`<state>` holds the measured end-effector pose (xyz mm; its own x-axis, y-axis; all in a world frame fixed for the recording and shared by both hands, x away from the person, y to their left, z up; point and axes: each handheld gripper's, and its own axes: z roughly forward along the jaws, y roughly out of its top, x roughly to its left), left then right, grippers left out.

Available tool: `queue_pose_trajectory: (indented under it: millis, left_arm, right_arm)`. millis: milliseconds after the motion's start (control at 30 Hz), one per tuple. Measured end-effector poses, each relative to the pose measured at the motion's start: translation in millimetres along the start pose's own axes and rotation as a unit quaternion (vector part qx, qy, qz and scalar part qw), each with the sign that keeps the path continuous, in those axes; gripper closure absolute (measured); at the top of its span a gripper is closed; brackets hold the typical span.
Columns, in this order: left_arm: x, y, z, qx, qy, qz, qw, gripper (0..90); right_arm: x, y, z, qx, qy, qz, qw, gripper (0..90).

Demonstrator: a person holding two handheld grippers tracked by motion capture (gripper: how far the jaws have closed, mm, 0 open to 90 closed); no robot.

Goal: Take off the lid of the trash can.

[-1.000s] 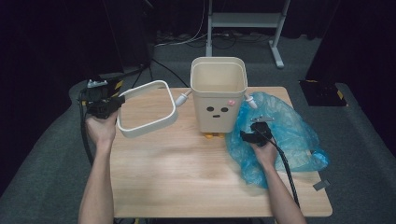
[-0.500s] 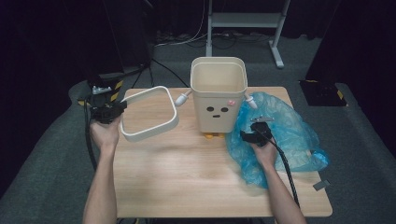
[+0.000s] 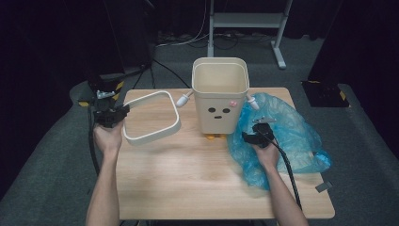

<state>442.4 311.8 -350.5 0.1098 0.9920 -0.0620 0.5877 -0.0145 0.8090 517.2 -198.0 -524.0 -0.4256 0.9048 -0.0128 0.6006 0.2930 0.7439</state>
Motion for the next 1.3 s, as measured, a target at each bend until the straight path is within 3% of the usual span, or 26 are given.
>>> queue_pose_trajectory:
  millis: [200, 433, 567, 733, 1300]
  left_arm:
    - [-1.9, -4.3, 5.1, 0.003, 0.0, 0.002, 1.0, 78.1]
    - [-0.2, -11.6, 15.5, 0.01, -0.01, -0.013, 0.9998, 78.0]
    - [1.7, -15.5, 18.5, 0.013, -0.001, -0.013, 0.9998, 78.0]
    - [1.5, -21.2, 22.7, 0.018, -0.007, -0.016, 0.9997, 78.0]
    - [-12.0, -37.9, 51.8, 0.026, -0.013, -0.015, 0.9995, 78.0]
  right_arm:
    - [-0.1, 0.0, 0.0, 0.0, 0.0, 0.0, 1.0, 29.3]
    - [0.0, -0.1, 0.0, 0.0, 0.0, 0.0, 1.0, 29.3]
    - [0.2, -0.1, -0.1, 0.0, 0.0, 0.0, 1.0, 29.2]
    - [0.2, -0.1, -0.1, 0.0, 0.0, 0.0, 1.0, 29.2]
    - [0.3, -0.1, 0.0, 0.0, -0.001, 0.0, 1.0, 29.0]
